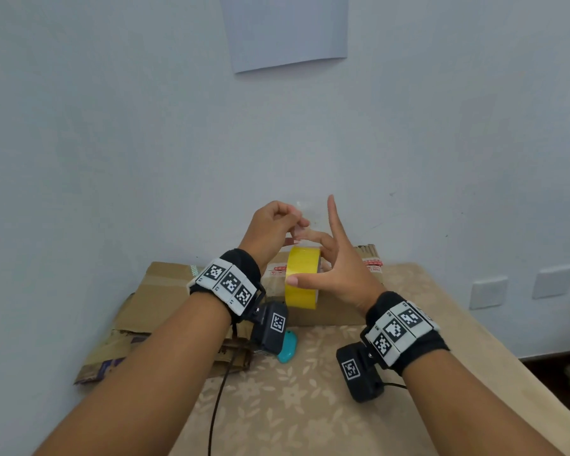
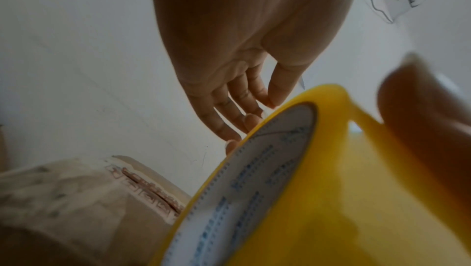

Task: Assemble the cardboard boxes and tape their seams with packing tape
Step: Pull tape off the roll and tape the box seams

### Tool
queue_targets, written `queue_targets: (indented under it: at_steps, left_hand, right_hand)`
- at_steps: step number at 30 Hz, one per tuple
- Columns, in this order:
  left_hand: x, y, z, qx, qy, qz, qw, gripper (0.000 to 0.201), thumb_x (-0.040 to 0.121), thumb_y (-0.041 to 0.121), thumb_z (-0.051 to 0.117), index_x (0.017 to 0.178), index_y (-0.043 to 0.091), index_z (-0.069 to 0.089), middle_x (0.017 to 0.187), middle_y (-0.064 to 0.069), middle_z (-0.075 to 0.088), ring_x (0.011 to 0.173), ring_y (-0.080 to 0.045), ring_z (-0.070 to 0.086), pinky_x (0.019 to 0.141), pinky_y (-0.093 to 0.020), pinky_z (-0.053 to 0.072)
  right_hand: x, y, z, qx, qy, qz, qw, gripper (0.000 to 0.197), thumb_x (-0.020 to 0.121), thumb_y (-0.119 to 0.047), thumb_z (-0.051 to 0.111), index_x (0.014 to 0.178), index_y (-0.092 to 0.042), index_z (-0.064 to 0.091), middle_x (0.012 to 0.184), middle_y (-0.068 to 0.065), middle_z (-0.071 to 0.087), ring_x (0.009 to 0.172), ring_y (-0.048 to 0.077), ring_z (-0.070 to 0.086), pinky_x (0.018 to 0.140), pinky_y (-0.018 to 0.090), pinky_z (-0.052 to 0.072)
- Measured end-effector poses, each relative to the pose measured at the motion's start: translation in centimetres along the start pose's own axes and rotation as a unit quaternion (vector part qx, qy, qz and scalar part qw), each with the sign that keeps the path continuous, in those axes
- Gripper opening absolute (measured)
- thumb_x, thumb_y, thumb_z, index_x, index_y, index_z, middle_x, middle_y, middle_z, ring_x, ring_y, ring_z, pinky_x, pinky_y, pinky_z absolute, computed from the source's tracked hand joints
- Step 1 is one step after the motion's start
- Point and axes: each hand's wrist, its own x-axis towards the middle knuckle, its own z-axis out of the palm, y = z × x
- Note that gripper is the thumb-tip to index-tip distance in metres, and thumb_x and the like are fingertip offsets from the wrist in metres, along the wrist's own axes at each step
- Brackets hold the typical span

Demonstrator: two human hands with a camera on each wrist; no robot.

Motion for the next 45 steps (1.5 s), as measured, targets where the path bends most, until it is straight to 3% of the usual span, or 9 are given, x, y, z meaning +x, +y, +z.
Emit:
queue_targets:
  at_steps: [8, 11, 13, 15, 22, 26, 30, 37, 45]
  left_hand:
    - [-0.1, -0.1, 0.2, -0.025, 0.014, 0.031, 0.999, 0.011, 0.107, 0.014, 0.051, 0.099, 0.011, 0.057, 0.094, -0.007, 0.073, 0.089, -0.015, 0.069, 0.082, -0.037, 0.060]
    - [0.0, -0.2, 0.1, -0.032, 0.017, 0.031, 0.999, 0.010, 0.106, 0.014, 0.053, 0.099, 0.010, 0.059, 0.100, -0.013, 0.073, 0.092, -0.019, 0.069, 0.086, -0.039, 0.060]
    - [0.1, -0.4, 0.1, -0.039, 0.018, 0.028, 0.999, 0.008, 0.105, 0.013, 0.055, 0.102, 0.008, 0.060, 0.097, -0.011, 0.074, 0.092, -0.020, 0.070, 0.084, -0.037, 0.062]
    - [0.1, -0.5, 0.0, -0.055, 0.016, 0.024, 0.998, 0.007, 0.103, 0.013, 0.058, 0.103, 0.006, 0.061, 0.085, -0.001, 0.075, 0.089, -0.018, 0.071, 0.081, -0.034, 0.062]
    - [-0.2, -0.6, 0.6, -0.092, 0.024, 0.024, 0.995, 0.012, 0.098, 0.012, 0.067, 0.104, 0.003, 0.062, 0.085, -0.004, 0.075, 0.077, -0.014, 0.070, 0.078, -0.043, 0.056]
    - [-0.3, -0.9, 1.4, -0.096, 0.038, 0.018, 0.994, 0.011, 0.098, 0.014, 0.068, 0.102, 0.005, 0.064, 0.090, -0.006, 0.075, 0.083, -0.015, 0.071, 0.086, -0.049, 0.057]
    - [0.0, -0.3, 1.1, -0.110, 0.046, 0.030, 0.992, 0.012, 0.099, 0.014, 0.067, 0.103, 0.004, 0.064, 0.091, -0.008, 0.075, 0.086, -0.017, 0.070, 0.076, -0.039, 0.063]
    - [0.2, 0.7, 0.9, -0.100, 0.049, 0.033, 0.993, 0.012, 0.099, 0.017, 0.068, 0.102, 0.006, 0.065, 0.088, -0.005, 0.077, 0.086, -0.018, 0.072, 0.079, -0.036, 0.064]
    - [-0.8, 0.3, -0.7, -0.089, 0.090, 0.028, 0.992, 0.018, 0.096, 0.016, 0.070, 0.114, 0.017, 0.070, 0.117, -0.007, 0.071, 0.110, -0.020, 0.068, 0.088, -0.035, 0.061]
  right_hand:
    - [0.3, 1.1, -0.1, 0.039, 0.021, 0.044, 0.998, 0.143, 0.068, -0.025, 0.094, 0.161, -0.045, -0.013, 0.130, -0.007, 0.070, 0.122, 0.015, 0.066, 0.110, 0.045, 0.050]
    - [0.3, 1.1, -0.1, 0.048, 0.027, 0.068, 0.996, 0.120, 0.067, -0.026, 0.093, 0.163, -0.027, 0.021, 0.131, -0.006, 0.070, 0.124, 0.014, 0.064, 0.109, 0.038, 0.050]
    - [0.3, 1.1, -0.2, 0.032, 0.028, 0.073, 0.996, 0.085, 0.069, -0.026, 0.094, 0.143, -0.023, 0.053, 0.128, -0.003, 0.070, 0.122, 0.017, 0.065, 0.103, 0.035, 0.054]
    - [0.2, 1.1, -0.2, 0.040, 0.029, 0.077, 0.996, 0.061, 0.074, -0.023, 0.092, 0.129, -0.021, 0.065, 0.123, 0.004, 0.070, 0.116, 0.020, 0.067, 0.093, 0.031, 0.056]
    - [1.1, 0.8, 1.4, 0.142, 0.074, 0.105, 0.981, 0.035, 0.091, -0.039, 0.076, 0.111, -0.010, 0.074, 0.118, 0.012, 0.073, 0.108, 0.024, 0.069, 0.096, 0.043, 0.053]
    - [1.9, 0.5, 2.3, 0.120, 0.145, 0.119, 0.975, 0.020, 0.098, -0.026, 0.068, 0.096, -0.008, 0.077, 0.112, 0.020, 0.073, 0.105, 0.037, 0.068, 0.100, 0.054, 0.052]
    - [2.0, -0.3, 2.5, 0.119, 0.135, 0.132, 0.975, 0.018, 0.095, -0.016, 0.069, 0.082, -0.016, 0.081, 0.100, 0.009, 0.079, 0.106, 0.032, 0.071, 0.100, 0.049, 0.054]
    - [1.8, -0.6, 2.6, 0.125, 0.140, 0.133, 0.973, 0.018, 0.097, -0.015, 0.067, 0.087, -0.010, 0.081, 0.097, 0.005, 0.080, 0.100, 0.027, 0.074, 0.101, 0.049, 0.056]
    - [1.3, -0.4, 1.6, 0.108, 0.170, 0.094, 0.975, 0.019, 0.099, -0.018, 0.064, 0.090, -0.014, 0.081, 0.099, 0.003, 0.079, 0.104, 0.029, 0.071, 0.101, 0.052, 0.054]
